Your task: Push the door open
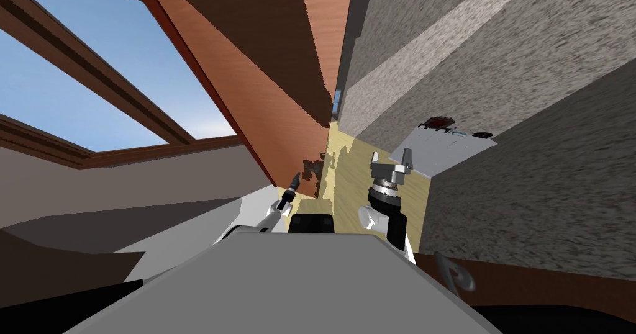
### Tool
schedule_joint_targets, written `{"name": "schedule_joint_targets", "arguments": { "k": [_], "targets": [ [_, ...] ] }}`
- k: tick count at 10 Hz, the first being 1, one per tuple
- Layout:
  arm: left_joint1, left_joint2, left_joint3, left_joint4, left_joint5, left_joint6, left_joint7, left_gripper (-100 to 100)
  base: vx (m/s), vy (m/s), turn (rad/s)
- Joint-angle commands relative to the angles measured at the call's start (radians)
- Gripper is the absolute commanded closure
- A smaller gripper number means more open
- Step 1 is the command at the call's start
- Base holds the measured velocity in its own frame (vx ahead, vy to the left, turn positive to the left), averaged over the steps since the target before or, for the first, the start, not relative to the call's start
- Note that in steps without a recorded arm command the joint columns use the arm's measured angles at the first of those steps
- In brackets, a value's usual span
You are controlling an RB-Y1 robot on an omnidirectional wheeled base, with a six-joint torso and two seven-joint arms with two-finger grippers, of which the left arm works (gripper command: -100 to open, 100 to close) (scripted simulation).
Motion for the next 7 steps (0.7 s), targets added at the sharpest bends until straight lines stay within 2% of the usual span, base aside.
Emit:
{"name": "schedule_joint_targets", "arguments": {
  "k": [1, 3, 4, 6, 7],
  "targets": [
    [0.015, 0.014, -0.002, -0.026, -0.002, 0.011, 0.0, -100, 0.199, -0.004, -0.031],
    [0.015, 0.015, 0.0, -0.025, 0.0, 0.01, -0.002, -100, 0.176, -0.083, -0.014],
    [0.015, 0.009, 0.002, -0.025, 0.001, 0.009, -0.003, -100, 0.141, -0.11, -0.029],
    [0.015, -0.013, 0.004, -0.024, 0.003, 0.007, -0.006, -100, 0.102, -0.169, -0.021],
    [0.015, -0.034, 0.006, -0.024, 0.004, 0.007, -0.007, -100, 0.073, -0.196, -0.027]
  ]
}}
